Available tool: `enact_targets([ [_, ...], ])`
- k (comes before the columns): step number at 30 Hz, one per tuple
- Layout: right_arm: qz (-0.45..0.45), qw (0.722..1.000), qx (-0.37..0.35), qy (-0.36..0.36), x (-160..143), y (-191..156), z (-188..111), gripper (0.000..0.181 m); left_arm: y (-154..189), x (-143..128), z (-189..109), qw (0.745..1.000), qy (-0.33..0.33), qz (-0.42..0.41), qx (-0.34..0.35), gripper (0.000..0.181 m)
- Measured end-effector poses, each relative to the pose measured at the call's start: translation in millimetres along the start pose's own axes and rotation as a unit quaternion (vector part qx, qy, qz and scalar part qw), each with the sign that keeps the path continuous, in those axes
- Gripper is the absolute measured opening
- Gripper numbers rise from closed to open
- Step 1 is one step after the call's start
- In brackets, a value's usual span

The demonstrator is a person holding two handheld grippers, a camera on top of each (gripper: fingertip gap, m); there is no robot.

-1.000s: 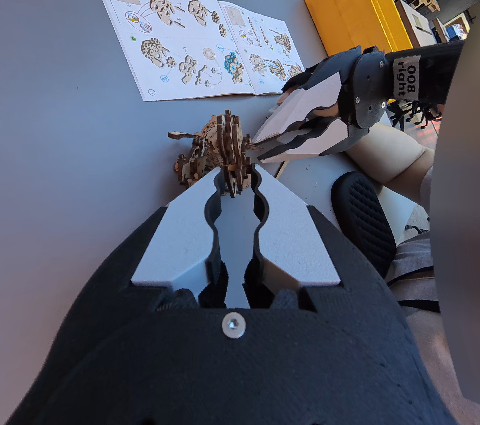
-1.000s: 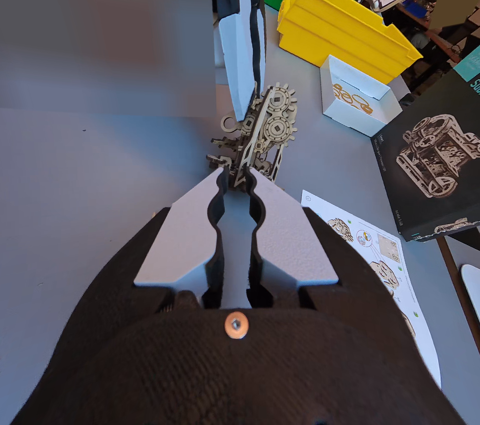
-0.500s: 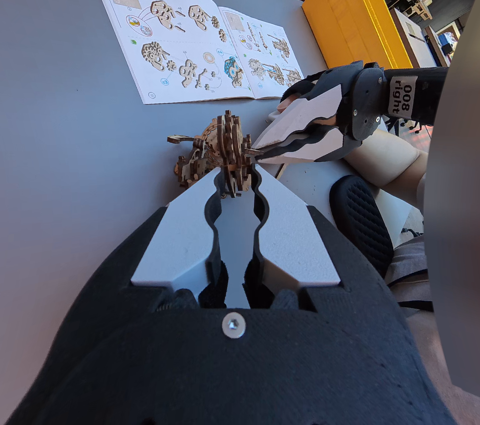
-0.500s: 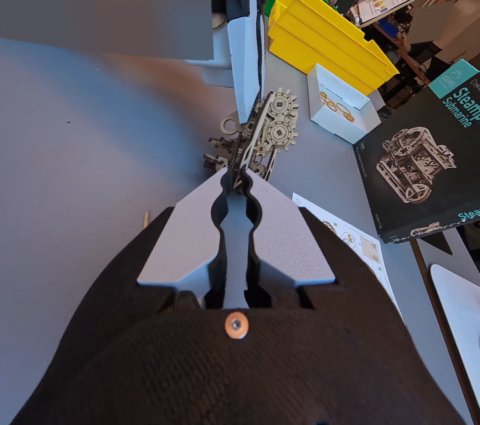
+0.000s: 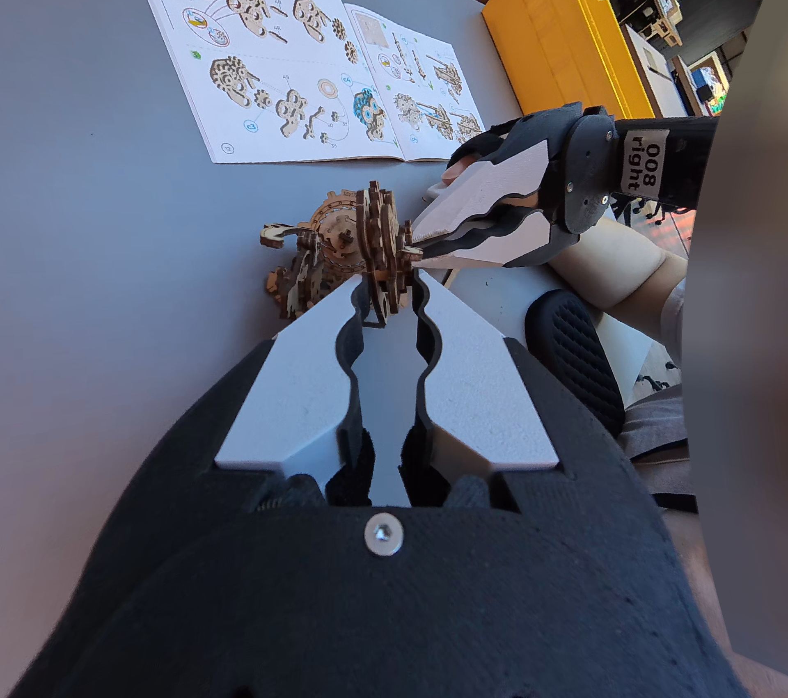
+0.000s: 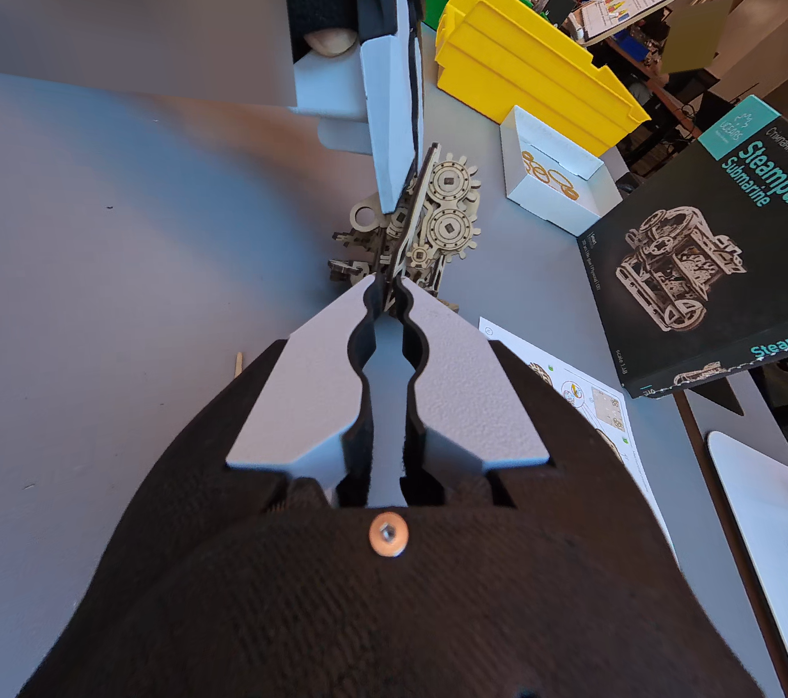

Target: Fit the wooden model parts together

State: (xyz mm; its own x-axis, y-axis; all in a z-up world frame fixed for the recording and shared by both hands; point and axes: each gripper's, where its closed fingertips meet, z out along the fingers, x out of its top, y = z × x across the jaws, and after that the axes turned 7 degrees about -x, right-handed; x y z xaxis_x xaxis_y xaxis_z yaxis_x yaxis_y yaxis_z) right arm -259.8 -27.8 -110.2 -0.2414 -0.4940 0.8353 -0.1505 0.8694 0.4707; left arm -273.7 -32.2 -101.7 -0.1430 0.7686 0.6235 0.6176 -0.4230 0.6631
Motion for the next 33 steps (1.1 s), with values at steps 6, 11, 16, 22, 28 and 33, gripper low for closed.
enact_targets([
  [6,0.005,1.0,-0.004,0.001,2,1,0,0.002,0,-1,2,1.0,0.002,-0.009,0.0,0.018],
  [11,0.002,1.0,-0.01,0.0,3,1,1,0.002,-1,-2,2,1.0,0.009,-0.017,0.005,0.018],
  [16,-0.006,1.0,-0.018,-0.003,4,0,2,0.003,-1,-3,3,1.0,0.013,-0.023,0.013,0.018],
  [22,-0.005,1.0,-0.002,0.015,13,-4,-1,0.006,2,-5,2,1.0,0.011,-0.024,0.016,0.018],
  [28,0.059,0.996,0.019,0.066,25,10,-15,0.015,5,-9,3,1.0,0.0,-0.028,0.006,0.018],
  [33,0.136,0.988,0.07,0.036,17,22,-3,0.025,6,-9,4,0.999,-0.003,-0.034,-0.004,0.018],
])
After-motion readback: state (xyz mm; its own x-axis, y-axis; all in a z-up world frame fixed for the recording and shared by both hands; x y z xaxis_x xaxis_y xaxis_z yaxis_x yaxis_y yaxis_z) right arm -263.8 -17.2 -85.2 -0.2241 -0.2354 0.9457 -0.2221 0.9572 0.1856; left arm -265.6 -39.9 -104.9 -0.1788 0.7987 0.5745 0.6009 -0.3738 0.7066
